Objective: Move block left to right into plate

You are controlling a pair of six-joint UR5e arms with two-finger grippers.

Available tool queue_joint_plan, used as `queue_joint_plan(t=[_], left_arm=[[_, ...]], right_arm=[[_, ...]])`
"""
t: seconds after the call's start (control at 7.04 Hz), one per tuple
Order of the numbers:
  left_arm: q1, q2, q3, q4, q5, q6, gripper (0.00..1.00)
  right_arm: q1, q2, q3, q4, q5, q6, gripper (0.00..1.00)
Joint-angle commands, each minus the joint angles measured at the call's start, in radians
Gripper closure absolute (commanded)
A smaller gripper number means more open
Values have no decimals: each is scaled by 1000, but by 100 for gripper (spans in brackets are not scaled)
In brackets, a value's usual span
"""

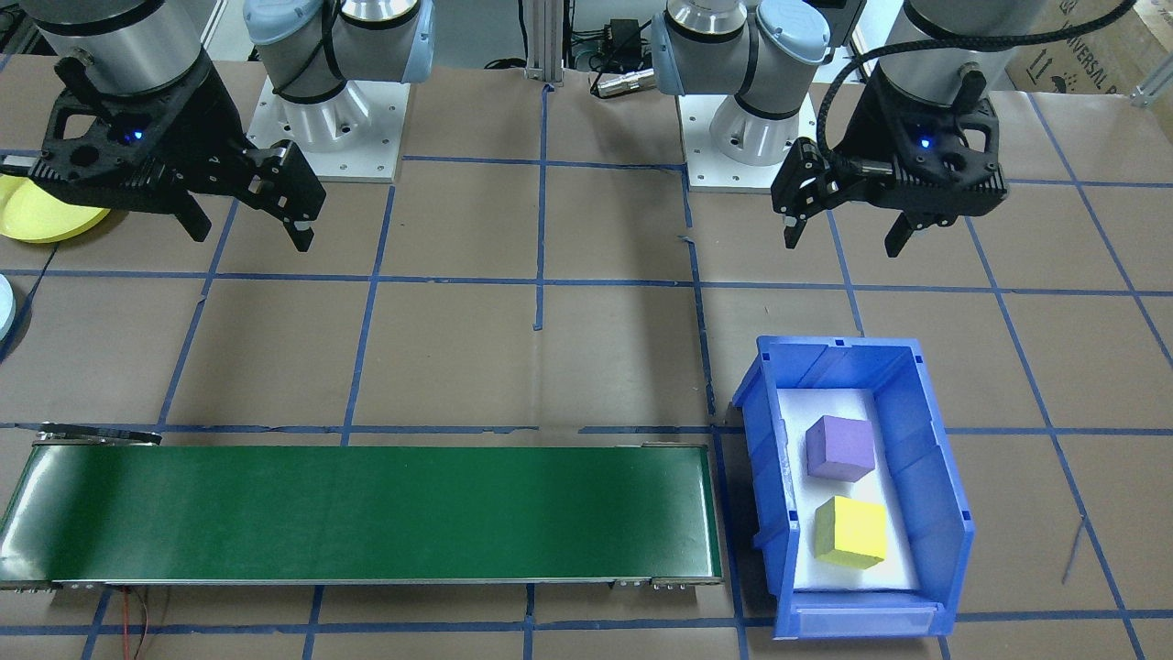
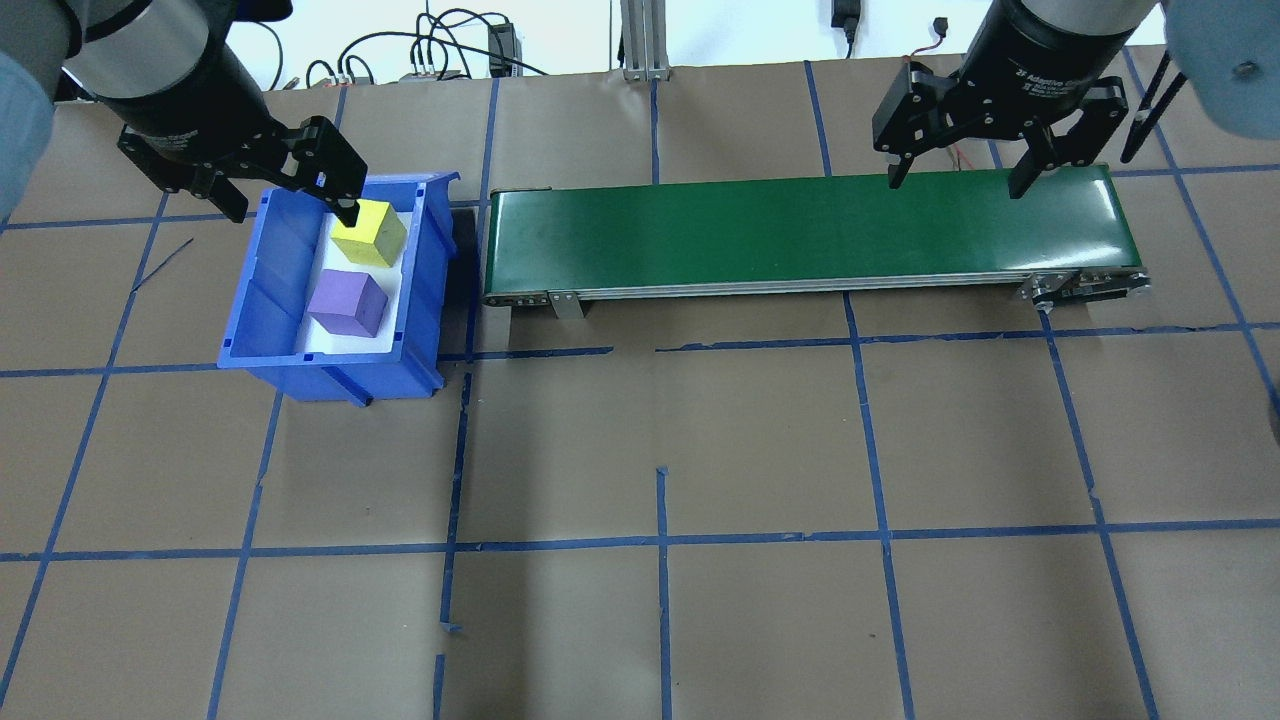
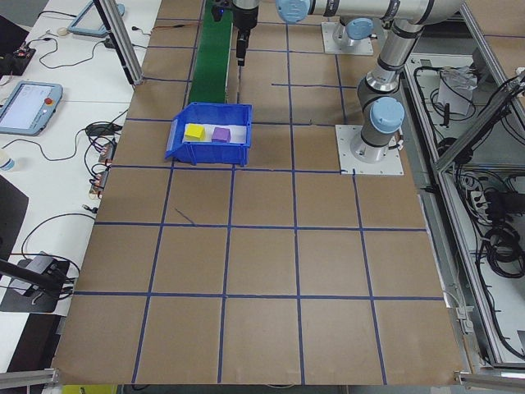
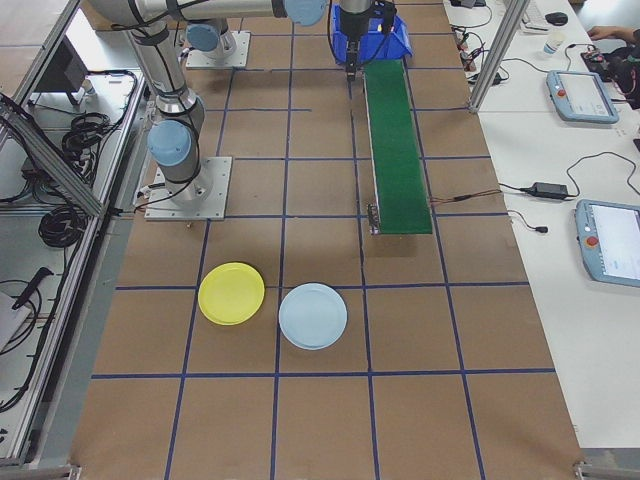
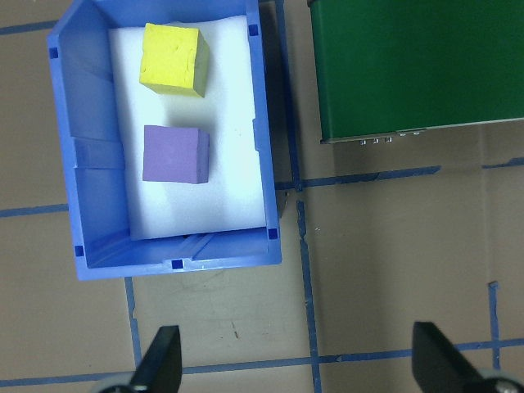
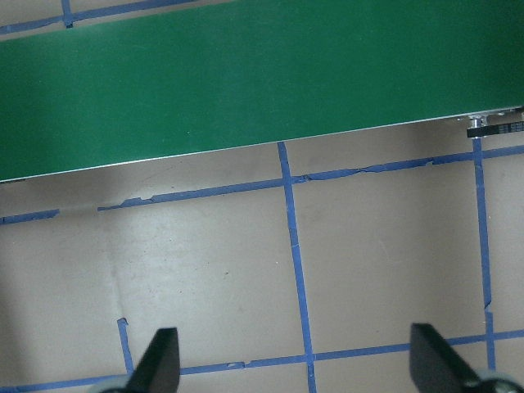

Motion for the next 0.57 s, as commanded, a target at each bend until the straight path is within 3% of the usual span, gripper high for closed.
queue_joint_plan(t=[0.0, 0.14, 0.43], left_arm=[[22, -108, -17, 90, -6, 78, 0], [41, -188, -23, 200, 1, 157, 0], [91, -294, -23, 238, 8, 227, 0]], right_arm=[[0, 0, 1, -2, 1, 0, 0], [0, 0, 1, -2, 1, 0, 0], [-3, 0, 1, -5, 3, 0, 0]])
